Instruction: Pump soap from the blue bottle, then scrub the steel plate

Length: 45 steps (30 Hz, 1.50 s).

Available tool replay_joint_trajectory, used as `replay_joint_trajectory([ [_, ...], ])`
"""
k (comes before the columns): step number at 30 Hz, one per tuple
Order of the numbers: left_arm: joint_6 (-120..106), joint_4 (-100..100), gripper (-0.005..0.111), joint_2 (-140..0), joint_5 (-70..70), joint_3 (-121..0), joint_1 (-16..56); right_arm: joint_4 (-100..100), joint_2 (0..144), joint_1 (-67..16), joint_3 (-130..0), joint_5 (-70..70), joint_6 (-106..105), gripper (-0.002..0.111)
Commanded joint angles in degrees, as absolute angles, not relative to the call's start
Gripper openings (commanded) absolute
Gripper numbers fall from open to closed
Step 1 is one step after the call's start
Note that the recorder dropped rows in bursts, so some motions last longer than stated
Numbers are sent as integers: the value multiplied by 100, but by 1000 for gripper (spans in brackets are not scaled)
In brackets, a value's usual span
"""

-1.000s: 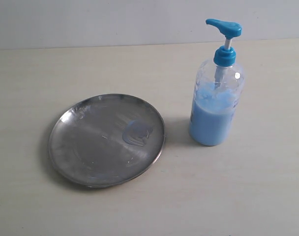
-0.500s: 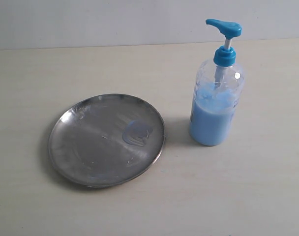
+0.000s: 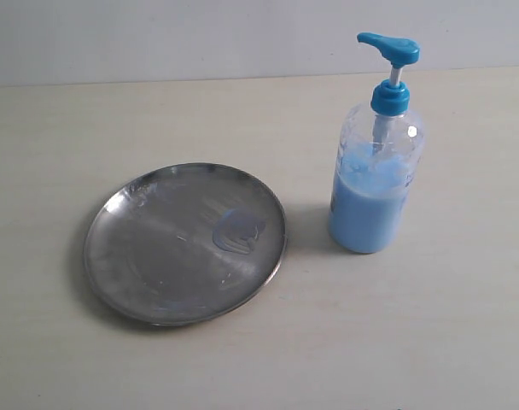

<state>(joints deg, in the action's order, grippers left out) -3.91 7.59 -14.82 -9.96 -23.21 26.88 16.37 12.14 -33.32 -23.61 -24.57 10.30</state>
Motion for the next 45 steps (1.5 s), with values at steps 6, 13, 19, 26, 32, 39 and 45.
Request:
replay_joint_trajectory([
  [6, 847, -406, 0, -634, -672, -1338, 1812, 1652, 1206, -3336, -2326, -2376, 1048, 0],
  [13, 1053, -453, 0, -360, -567, -751, 1214, 1652, 1206, -3336, -2326, -2376, 1048, 0],
  [19, 1110, -453, 0, -323, -444, -310, 945, 1652, 1206, -3336, -2326, -2376, 1048, 0],
  [26, 1110, -453, 0, -155, -338, 0, 915, 1652, 1206, -3336, -2326, -2376, 1048, 0],
  [32, 906, -453, 0, -123, -494, 0, 906, 1652, 1206, -3336, -2326, -2376, 1048, 0],
  [39, 901, -453, 0, 0, -1068, 0, 594, 1652, 1206, -3336, -2326, -2376, 1048, 0],
  [45, 900, -453, 0, 0, -1490, 0, 455, 1652, 1206, -3336, -2326, -2376, 1048, 0],
])
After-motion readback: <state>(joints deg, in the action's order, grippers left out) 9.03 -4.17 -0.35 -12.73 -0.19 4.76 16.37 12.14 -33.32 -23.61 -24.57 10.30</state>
